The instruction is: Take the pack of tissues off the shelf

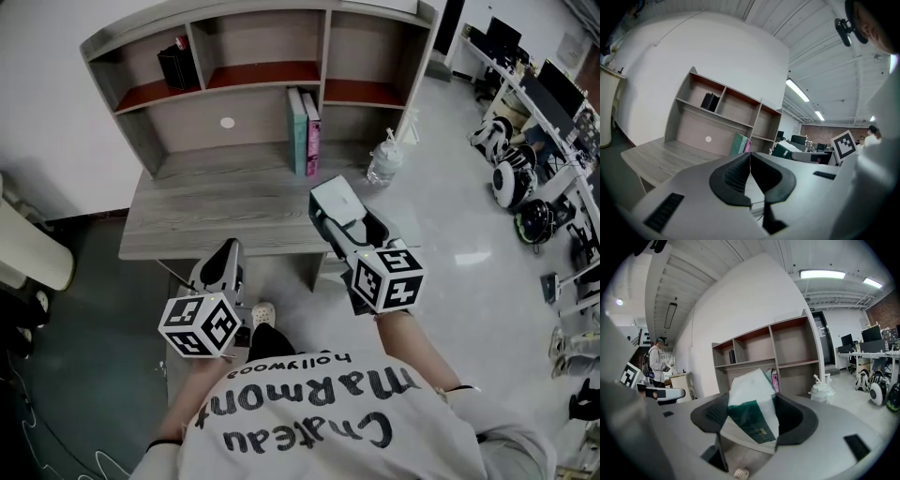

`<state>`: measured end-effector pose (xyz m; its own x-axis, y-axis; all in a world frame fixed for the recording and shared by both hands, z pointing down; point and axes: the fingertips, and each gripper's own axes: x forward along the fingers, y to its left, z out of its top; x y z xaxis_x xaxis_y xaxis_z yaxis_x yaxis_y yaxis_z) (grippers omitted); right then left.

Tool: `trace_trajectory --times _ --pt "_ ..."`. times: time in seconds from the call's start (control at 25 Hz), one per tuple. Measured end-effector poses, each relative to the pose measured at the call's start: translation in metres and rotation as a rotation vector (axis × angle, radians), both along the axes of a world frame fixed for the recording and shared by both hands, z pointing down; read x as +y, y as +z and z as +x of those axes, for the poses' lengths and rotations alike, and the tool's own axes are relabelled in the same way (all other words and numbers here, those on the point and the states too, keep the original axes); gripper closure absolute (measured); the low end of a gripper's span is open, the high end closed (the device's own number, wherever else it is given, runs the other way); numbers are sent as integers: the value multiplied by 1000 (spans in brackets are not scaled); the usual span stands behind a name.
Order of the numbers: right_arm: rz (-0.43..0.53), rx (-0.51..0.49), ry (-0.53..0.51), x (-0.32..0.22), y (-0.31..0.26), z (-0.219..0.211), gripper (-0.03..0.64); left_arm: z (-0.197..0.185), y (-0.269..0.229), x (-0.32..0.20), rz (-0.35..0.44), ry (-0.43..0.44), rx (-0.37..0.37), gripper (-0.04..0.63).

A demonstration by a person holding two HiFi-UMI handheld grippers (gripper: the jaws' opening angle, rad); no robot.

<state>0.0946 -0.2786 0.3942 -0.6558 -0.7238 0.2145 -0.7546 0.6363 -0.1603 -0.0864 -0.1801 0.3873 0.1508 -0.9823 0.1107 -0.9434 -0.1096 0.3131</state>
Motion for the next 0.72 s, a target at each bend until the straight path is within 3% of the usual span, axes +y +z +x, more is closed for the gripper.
trace_trajectory --times 0.72 --pt "-33 4 16 17 13 11 308 0 15 26 -28 -16 28 577"
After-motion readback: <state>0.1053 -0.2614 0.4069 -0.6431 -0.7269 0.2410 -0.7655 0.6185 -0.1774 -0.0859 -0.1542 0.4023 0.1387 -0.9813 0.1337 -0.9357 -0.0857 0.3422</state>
